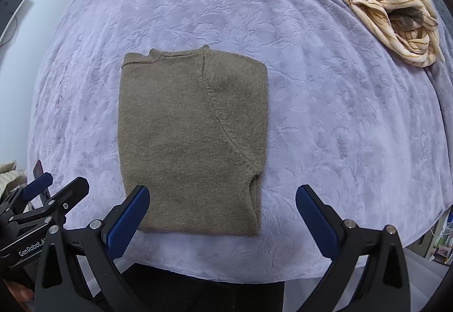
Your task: Fold small clothes
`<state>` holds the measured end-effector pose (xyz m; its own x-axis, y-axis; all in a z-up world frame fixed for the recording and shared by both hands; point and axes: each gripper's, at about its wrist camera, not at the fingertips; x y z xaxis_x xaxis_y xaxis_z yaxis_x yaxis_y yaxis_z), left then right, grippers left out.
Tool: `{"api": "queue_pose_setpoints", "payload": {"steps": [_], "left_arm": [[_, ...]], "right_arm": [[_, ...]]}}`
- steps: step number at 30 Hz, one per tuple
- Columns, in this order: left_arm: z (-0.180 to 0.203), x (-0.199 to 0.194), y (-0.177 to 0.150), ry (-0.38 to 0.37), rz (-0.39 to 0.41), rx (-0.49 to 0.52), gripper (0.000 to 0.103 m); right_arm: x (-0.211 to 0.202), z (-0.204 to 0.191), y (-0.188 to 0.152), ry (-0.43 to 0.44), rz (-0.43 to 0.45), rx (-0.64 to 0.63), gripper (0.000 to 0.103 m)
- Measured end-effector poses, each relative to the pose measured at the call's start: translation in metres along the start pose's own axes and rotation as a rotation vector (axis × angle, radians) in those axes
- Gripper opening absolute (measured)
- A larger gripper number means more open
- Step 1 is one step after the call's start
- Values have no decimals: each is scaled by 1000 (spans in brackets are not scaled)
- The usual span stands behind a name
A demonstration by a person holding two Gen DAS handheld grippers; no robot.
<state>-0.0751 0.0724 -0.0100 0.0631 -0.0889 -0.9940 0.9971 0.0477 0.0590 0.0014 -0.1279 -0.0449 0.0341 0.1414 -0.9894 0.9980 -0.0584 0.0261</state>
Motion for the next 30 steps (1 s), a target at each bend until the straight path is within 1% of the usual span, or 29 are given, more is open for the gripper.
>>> {"api": "queue_pose_setpoints", "payload": {"steps": [10, 30], "left_arm": [[1, -4, 1, -7, 3, -2, 103], [-1, -3, 4, 11, 7, -4, 103]], "right_arm": [[-2, -1, 3, -4, 5, -5, 103], [-2, -1, 2, -5, 5, -2, 103]]}}
Point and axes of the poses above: each gripper's, at about its wrist camera, not at the fingertips, and x roughly the way its jaws point, z to its right, y to its top, and after that the axes turned 7 degrees about -z, right-handed
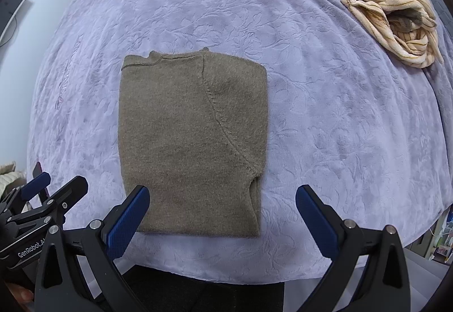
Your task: Fold small clothes
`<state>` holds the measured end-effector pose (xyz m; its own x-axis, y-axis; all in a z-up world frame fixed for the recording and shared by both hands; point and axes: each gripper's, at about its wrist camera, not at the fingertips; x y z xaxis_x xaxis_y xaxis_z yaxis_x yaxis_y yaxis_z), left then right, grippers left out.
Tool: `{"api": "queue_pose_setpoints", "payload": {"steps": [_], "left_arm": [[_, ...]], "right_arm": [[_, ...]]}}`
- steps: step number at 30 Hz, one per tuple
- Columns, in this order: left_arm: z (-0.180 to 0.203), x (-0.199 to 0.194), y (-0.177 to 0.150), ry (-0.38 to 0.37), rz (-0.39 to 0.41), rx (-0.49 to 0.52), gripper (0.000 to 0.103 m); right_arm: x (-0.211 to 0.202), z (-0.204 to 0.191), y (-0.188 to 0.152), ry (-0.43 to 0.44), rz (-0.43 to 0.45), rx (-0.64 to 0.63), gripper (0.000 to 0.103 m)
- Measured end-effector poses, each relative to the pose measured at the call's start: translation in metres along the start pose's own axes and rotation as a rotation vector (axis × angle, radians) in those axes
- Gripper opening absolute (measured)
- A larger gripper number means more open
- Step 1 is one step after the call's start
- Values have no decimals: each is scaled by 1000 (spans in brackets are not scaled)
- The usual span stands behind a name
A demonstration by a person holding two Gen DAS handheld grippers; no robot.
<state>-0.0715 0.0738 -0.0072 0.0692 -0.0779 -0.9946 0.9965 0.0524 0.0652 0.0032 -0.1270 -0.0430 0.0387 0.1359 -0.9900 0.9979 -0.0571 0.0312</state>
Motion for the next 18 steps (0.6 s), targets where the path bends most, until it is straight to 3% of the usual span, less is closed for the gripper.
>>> {"api": "queue_pose_setpoints", "payload": {"steps": [18], "left_arm": [[-5, 6, -1, -9, -10, -9, 103]], "right_arm": [[4, -4, -1, -3, -5, 0, 103]]}}
Point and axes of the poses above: each gripper's, at about its wrist camera, not at the fingertips, and x roughly the way its jaws point, z to its right, y to its top, and after that the axes turned 7 degrees about -z, right-handed
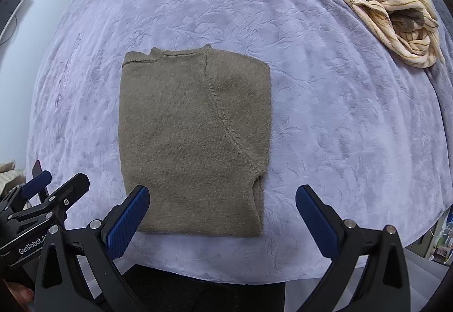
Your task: Fold small clothes
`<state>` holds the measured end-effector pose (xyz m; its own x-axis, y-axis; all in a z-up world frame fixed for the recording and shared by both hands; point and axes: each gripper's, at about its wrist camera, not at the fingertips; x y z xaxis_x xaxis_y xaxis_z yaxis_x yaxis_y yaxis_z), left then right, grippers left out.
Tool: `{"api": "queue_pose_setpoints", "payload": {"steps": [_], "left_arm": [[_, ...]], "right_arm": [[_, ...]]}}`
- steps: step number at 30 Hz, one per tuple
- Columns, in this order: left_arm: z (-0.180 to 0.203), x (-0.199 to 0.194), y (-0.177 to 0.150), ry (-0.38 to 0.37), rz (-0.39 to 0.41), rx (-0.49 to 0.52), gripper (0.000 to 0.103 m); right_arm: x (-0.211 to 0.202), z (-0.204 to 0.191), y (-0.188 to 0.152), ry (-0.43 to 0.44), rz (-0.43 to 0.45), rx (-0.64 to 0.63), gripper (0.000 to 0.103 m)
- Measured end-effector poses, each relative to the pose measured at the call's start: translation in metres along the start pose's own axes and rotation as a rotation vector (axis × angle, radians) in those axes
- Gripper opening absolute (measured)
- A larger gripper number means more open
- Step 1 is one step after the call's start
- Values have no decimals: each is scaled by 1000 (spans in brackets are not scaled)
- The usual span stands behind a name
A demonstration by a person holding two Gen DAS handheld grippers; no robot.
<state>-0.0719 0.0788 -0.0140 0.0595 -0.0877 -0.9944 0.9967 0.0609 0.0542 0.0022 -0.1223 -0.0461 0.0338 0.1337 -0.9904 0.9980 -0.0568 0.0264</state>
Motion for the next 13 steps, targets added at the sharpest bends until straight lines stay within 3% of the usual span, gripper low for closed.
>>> {"api": "queue_pose_setpoints", "payload": {"steps": [13], "left_arm": [[-4, 4, 3, -8, -2, 0, 103]], "right_arm": [[6, 0, 3, -6, -7, -7, 103]]}}
Point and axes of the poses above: each gripper's, at about its wrist camera, not at the fingertips, and x roughly the way its jaws point, z to its right, y to its top, and after that the axes turned 7 degrees about -z, right-handed
